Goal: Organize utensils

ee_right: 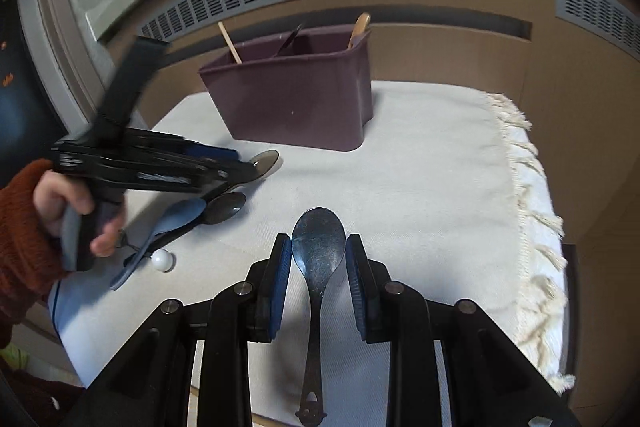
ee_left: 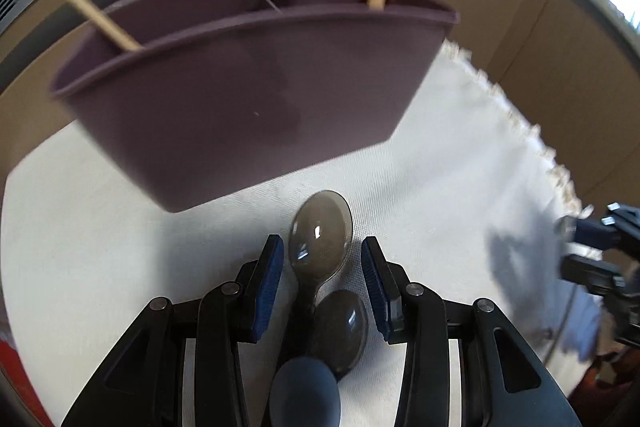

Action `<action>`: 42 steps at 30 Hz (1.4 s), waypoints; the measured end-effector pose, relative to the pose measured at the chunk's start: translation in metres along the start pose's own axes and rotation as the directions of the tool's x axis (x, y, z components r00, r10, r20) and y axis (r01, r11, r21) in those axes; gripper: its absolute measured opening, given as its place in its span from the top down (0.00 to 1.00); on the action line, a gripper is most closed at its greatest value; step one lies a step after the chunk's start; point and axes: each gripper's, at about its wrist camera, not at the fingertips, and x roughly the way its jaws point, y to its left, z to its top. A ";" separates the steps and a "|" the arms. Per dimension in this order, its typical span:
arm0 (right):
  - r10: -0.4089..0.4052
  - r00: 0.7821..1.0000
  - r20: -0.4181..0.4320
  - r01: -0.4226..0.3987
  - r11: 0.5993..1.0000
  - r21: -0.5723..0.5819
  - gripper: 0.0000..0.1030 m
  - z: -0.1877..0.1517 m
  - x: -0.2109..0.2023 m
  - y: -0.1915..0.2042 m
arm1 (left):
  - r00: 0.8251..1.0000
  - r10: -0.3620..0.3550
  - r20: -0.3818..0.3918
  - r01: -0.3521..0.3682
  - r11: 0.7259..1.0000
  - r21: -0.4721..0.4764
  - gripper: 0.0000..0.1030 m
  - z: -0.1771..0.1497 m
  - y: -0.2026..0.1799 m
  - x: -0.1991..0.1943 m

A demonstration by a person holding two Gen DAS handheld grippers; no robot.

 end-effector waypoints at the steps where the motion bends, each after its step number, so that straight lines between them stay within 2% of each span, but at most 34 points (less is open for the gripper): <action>1: -0.002 1.000 0.006 0.002 1.000 0.002 0.76 -0.001 -0.003 0.000 | 1.000 0.024 -0.008 -0.023 0.999 0.021 0.60 0.001 -0.004 0.003; 3: -0.014 1.000 0.008 0.014 1.000 0.005 0.76 0.000 -0.003 0.003 | 0.999 0.046 -0.004 -0.046 0.998 0.041 0.60 0.002 -0.008 0.004; 11: -0.044 0.998 0.042 0.045 0.998 -0.033 0.76 0.000 -0.019 0.016 | 0.998 0.068 0.003 -0.068 0.997 0.022 0.60 0.006 -0.010 0.008; 12: -0.049 0.997 0.052 0.051 0.998 -0.038 0.76 0.000 -0.022 0.018 | 0.997 0.074 0.004 -0.074 0.997 0.016 0.61 0.006 -0.011 0.008; 13: -0.052 0.997 0.059 0.055 0.998 -0.039 0.76 0.000 -0.024 0.021 | 0.997 0.074 0.007 -0.074 0.997 0.015 0.66 0.005 -0.012 0.007; 16: -0.053 0.996 0.069 0.056 0.998 -0.043 0.76 0.000 -0.030 0.027 | 0.999 0.038 0.034 -0.038 0.999 -0.003 0.66 0.001 -0.017 -0.001; 22: -0.063 0.994 0.094 0.071 0.994 -0.087 0.76 0.002 -0.042 0.043 | 0.987 -0.022 0.161 0.032 0.998 -0.057 0.66 -0.016 -0.016 -0.055; 29: -0.071 0.991 0.116 0.082 0.993 -0.088 0.76 0.004 -0.055 0.054 | 0.950 -0.039 0.311 0.078 0.990 -0.115 0.66 -0.043 -0.012 -0.127; 36: -0.069 0.986 0.153 0.084 0.992 -0.094 0.76 0.010 -0.071 0.067 | 0.913 -0.055 0.404 0.112 0.986 -0.120 0.66 -0.063 -0.024 -0.175; 40: -0.063 0.980 0.188 0.085 0.990 -0.113 0.76 0.020 -0.085 0.070 | 0.874 -0.061 0.483 0.143 0.981 -0.134 0.66 -0.063 -0.028 -0.207; 42: -0.076 0.970 0.232 0.107 0.987 -0.120 0.76 0.034 -0.098 0.071 | 0.850 -0.062 0.523 0.155 0.979 -0.136 0.67 -0.055 -0.024 -0.227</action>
